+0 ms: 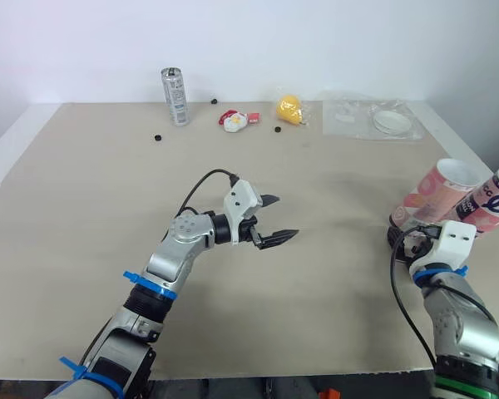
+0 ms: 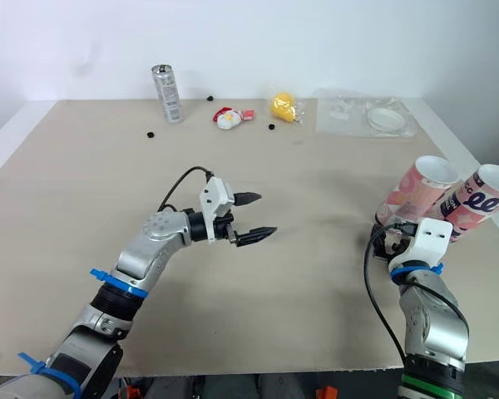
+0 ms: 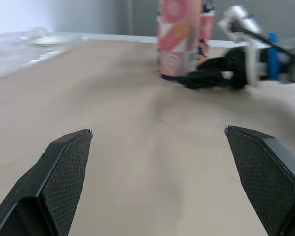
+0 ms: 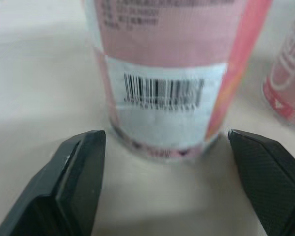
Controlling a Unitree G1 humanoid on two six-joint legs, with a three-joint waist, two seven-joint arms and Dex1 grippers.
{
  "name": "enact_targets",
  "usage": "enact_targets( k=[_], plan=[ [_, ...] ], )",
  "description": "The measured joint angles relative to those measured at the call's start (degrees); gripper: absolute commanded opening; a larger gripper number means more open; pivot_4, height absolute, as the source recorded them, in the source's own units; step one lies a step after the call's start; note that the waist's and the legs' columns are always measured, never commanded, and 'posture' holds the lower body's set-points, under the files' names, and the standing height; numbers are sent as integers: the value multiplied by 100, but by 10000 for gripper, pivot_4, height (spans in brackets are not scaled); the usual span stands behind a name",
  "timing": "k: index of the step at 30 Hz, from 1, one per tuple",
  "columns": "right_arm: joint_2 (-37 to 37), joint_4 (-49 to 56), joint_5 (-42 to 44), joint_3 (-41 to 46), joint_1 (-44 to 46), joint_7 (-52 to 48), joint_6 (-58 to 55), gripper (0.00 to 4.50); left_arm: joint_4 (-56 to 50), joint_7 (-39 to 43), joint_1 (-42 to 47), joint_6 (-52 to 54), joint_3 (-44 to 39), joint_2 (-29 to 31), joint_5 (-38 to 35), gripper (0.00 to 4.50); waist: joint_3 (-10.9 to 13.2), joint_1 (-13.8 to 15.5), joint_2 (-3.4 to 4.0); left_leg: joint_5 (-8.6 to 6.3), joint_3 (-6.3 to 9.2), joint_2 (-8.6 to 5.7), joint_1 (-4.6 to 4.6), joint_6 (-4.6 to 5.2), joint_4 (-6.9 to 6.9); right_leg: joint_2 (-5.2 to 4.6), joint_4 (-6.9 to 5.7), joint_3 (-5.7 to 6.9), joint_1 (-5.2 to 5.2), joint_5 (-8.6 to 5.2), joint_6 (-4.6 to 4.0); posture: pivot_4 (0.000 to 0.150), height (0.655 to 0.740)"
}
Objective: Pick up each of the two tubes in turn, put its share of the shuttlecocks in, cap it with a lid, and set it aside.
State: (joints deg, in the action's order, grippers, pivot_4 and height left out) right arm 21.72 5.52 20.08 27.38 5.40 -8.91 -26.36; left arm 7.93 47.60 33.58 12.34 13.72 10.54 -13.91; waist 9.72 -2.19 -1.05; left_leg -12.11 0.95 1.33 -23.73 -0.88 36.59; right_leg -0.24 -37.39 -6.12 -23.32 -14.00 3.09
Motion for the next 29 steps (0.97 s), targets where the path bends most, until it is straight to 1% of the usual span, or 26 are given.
enact_targets(
  k=[2,4,5,7,10,13,16,20,23,29],
  plan=[
    [10,298,203,51,-219,-188,-21,43796,-109,-122,-190,30,-131,117,-7,45000,-1,-14,2,0,-1,2,1,0,-2,1,0,-1,-1,-6,9,1500,7400],
    [237,656,590,3,-606,-793,-197,43796,-328,-302,-511,173,-366,265,-23,45000,-2,-37,4,0,-1,5,4,0,-2,2,0,-1,1,-6,10,1500,7400],
    [477,855,793,-120,-824,-1257,-274,43796,-524,-422,-779,209,-504,434,-20,45000,-3,-68,6,0,-9,10,9,0,-4,5,0,-7,0,-8,13,1500,7400],
    [725,1088,1017,-281,-969,-1822,-361,43796,-693,-569,-1154,265,-738,676,-10,45000,-3,-88,6,0,-18,22,22,1,-6,12,0,-12,6,-10,19,1500,7400],
    [1116,1303,1114,-833,-765,-2564,-349,43796,-1080,-793,-1785,254,-1085,960,0,45000,-1,-106,2,9,-30,28,38,14,-3,16,0,-16,12,9,17,1500,7400],
    [1277,1288,1006,-1482,-269,-3046,-225,43796,-1541,-947,-2386,285,-1468,1237,-34,45000,4,-106,-7,23,-36,33,40,22,-3,18,0,-17,10,13,-12,1500,7400],
    [1250,1071,762,-2049,167,-3326,-19,43796,-2052,-1069,-2780,444,-1809,1422,-192,45000,9,-62,-19,30,-42,33,40,23,-3,14,0,-16,9,18,-13,1500,7400],
    [927,471,538,-2468,651,-3429,280,43796,-2686,-1213,-3109,685,-2062,1566,-320,45000,10,-36,-27,30,-53,27,34,22,-2,1,2,-19,7,12,-3,1500,7400],
    [869,192,455,-2513,760,-3482,405,43796,-2804,-1288,-3177,784,-2073,1566,-372,45000,10,-27,-28,27,-54,23,29,18,-3,-3,3,-22,6,16,27,1500,7400],
    [861,-19,426,-2512,926,-3582,530,43796,-2847,-1385,-3202,821,-2072,1566,-414,45000,11,-48,-29,24,-52,32,31,17,-14,9,3,-22,0,13,20,1500,7400]
  ],
)
